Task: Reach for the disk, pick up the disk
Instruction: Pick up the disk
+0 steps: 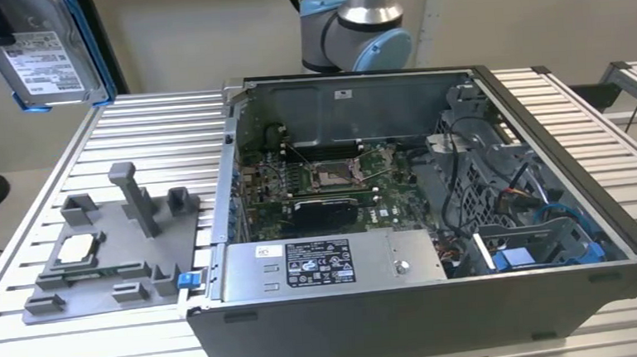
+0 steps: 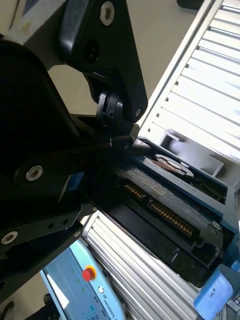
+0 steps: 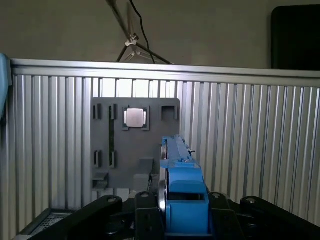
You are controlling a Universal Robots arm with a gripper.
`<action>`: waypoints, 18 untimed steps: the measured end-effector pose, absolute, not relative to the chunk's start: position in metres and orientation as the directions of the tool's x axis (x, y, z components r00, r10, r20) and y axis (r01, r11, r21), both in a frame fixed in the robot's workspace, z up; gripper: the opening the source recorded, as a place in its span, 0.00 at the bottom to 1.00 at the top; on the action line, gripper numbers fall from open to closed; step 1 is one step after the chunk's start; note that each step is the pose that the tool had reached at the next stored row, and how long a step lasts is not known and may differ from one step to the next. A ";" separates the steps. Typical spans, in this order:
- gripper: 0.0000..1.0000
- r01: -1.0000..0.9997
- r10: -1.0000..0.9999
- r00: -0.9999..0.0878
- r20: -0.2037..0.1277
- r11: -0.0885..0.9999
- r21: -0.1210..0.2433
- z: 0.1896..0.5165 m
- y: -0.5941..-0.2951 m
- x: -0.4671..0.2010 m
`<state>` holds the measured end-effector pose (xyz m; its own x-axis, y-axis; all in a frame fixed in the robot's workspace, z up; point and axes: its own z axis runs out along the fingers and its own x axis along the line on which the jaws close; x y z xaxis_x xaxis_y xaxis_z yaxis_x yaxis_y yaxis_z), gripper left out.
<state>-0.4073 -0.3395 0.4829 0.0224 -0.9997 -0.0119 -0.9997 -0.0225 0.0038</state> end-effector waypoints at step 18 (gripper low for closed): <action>0.00 -1.000 -1.000 0.022 -0.012 -0.022 0.004 0.483 -0.339 -0.364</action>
<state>-0.3640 -0.3395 0.4829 0.0224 -0.9997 -0.0118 -0.9997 -0.0225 0.0039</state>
